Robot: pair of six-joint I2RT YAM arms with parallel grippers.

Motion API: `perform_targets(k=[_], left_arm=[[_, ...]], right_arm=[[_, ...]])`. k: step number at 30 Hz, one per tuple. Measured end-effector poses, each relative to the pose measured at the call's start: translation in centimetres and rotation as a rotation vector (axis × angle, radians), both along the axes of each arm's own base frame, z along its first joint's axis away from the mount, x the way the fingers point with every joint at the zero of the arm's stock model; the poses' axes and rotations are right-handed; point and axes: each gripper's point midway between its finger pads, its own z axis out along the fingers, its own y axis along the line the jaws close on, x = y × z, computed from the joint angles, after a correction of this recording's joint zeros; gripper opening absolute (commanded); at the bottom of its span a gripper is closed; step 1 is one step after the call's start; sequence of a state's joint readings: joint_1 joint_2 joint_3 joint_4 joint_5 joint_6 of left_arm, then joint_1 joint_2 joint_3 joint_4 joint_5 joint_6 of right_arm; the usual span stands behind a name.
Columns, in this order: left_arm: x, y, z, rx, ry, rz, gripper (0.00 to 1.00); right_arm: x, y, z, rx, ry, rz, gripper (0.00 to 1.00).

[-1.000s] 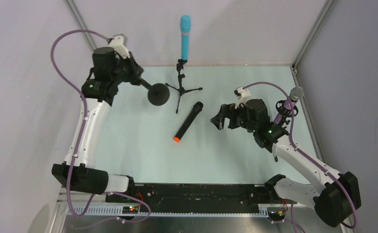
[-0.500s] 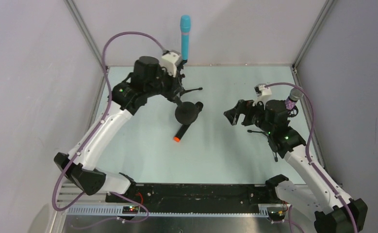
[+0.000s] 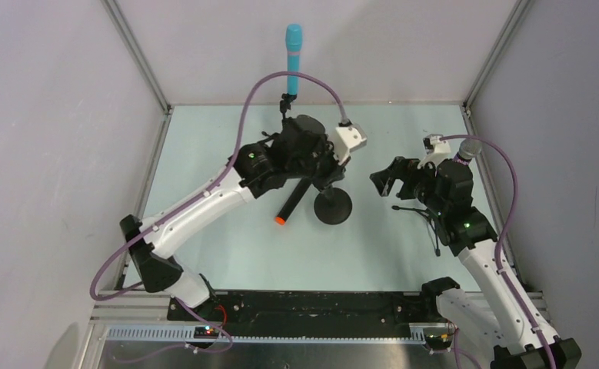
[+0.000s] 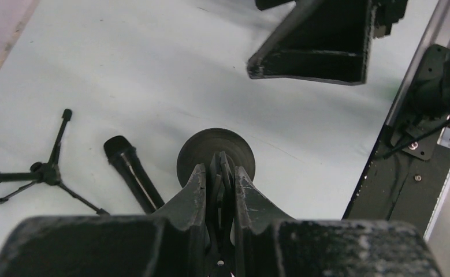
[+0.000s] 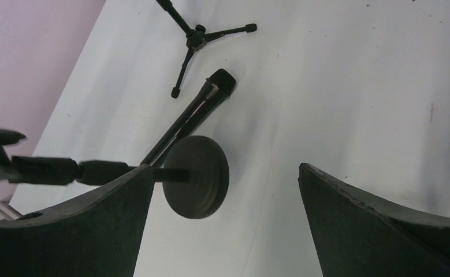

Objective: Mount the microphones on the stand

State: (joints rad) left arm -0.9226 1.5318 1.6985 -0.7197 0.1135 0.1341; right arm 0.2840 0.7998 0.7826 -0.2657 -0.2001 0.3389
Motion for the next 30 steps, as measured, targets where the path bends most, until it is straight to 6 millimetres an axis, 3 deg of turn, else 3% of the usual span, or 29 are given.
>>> perform_targets(k=[6,13,23,30], left_arm=[[-1.5,-2.3,-3.0,0.094,-0.007,-0.101,0.00],[-2.6,-3.0,-6.2,0.211,-0.016,-0.203,0.00],[-4.7,-3.6,-8.5,0.281,-0.048,-0.372,0.00],[-4.7,-3.9,-9.3,0.277,-0.049,-0.429,0.01]], right_arm=[[0.0,-0.9,0.2,-0.001,-0.004,-0.030,1.00],[0.2,-1.3,0.0,-0.004,0.000,-0.046,0.99],[0.5,-1.5,-1.1,-0.023,0.036,-0.049,1.00],[0.7,-1.5,-1.5,-0.033,0.049,-0.045,0.99]])
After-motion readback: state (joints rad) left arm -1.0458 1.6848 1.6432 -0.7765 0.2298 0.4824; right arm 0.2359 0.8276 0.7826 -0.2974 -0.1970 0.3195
